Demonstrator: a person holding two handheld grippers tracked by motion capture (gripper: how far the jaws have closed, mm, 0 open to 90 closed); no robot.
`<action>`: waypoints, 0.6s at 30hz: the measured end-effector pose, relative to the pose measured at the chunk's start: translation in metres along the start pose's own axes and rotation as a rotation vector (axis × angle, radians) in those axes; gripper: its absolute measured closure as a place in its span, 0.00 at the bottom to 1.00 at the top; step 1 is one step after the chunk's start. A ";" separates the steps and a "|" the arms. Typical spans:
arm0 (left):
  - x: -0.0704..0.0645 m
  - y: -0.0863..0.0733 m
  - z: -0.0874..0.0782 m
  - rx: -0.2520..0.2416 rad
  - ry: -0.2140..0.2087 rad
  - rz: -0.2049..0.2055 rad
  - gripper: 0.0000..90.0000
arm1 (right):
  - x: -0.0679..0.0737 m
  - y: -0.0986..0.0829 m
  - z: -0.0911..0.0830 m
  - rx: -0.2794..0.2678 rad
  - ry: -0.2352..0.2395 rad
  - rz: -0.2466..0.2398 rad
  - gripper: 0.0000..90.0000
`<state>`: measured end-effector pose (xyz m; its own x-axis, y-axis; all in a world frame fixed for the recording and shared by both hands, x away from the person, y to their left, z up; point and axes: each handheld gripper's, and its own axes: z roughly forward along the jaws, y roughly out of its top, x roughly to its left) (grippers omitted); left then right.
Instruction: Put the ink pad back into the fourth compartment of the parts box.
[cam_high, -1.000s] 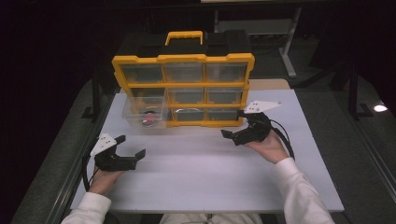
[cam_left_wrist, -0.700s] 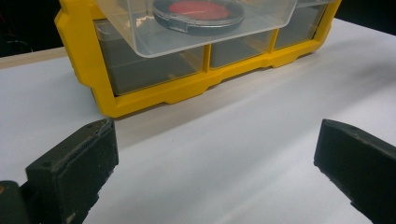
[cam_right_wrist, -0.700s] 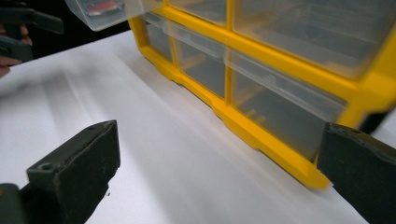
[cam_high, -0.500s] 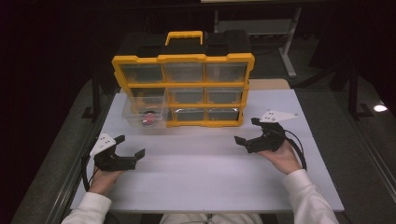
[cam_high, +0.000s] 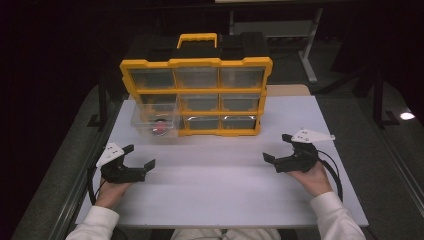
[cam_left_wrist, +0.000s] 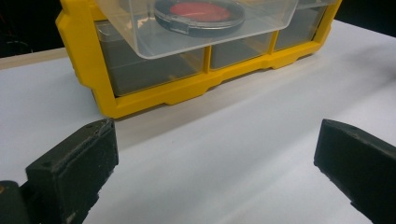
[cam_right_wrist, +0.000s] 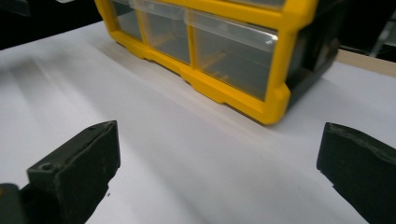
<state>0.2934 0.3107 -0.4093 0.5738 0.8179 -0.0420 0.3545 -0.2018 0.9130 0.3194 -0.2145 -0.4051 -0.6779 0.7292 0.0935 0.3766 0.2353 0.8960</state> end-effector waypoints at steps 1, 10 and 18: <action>0.000 0.000 0.000 0.000 0.001 -0.002 0.00 | -0.001 -0.002 -0.002 0.000 -0.009 0.000 0.00; 0.000 -0.001 -0.003 -0.004 0.014 -0.007 0.00 | -0.005 -0.017 -0.023 -0.055 -0.044 -0.001 0.00; 0.002 -0.002 -0.001 0.004 0.021 -0.011 0.00 | -0.011 -0.025 -0.033 -0.061 -0.052 0.022 0.00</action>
<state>0.2929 0.3136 -0.4106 0.5546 0.8310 -0.0437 0.3636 -0.1947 0.9110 0.2964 -0.2494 -0.4145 -0.6354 0.7667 0.0918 0.3504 0.1804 0.9190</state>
